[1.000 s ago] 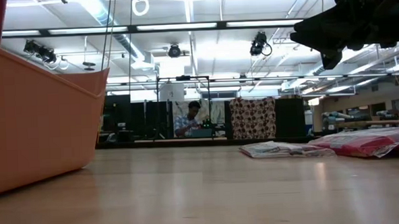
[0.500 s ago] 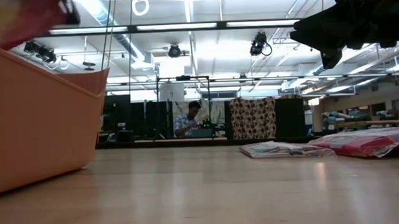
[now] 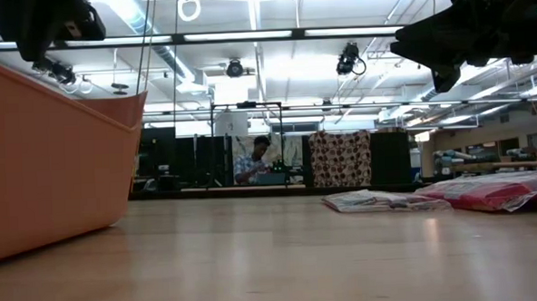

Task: Sort popcorn bags into baskets
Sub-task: Put the red popcorn pack into the orange bin

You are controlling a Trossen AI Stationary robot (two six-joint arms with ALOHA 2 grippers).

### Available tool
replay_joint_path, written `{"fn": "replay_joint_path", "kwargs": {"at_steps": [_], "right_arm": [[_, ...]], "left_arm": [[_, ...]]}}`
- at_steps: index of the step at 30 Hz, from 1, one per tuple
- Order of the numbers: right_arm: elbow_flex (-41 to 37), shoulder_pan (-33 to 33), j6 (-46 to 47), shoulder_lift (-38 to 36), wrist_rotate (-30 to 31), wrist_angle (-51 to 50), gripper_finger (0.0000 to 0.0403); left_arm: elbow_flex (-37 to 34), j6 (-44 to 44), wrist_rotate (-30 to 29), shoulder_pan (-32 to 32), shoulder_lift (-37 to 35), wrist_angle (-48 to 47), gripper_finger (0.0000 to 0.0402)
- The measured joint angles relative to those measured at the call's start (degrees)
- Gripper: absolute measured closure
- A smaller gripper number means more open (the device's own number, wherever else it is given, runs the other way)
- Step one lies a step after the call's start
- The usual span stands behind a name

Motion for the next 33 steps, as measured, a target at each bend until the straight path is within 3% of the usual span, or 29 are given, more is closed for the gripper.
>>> {"fn": "replay_joint_path", "kwargs": {"at_steps": [8,13,16,25,33], "right_arm": [[0.0,-0.07,-0.01,0.0,0.05,0.0,0.0293],[0.0,-0.11,-0.02,0.0,0.07,-0.02,0.0293],[0.0,-0.11,-0.02,0.0,0.07,-0.01,0.0293],[0.0,-0.11,-0.13,0.0,0.09,-0.01,0.0293],[0.0,-0.11,-0.37,0.0,0.23,-0.04,0.0293]], "left_arm": [[0.0,6.19,-2.36,1.29,0.0,5.95,0.0246],[0.07,13.31,-13.61,2.38,0.0,16.81,0.0244],[0.2,11.89,-20.39,3.34,0.81,19.51,0.0244],[0.15,15.86,-15.18,10.38,11.64,26.55,0.0244],[0.13,23.09,-15.72,13.63,18.32,36.6,0.0243]]}}
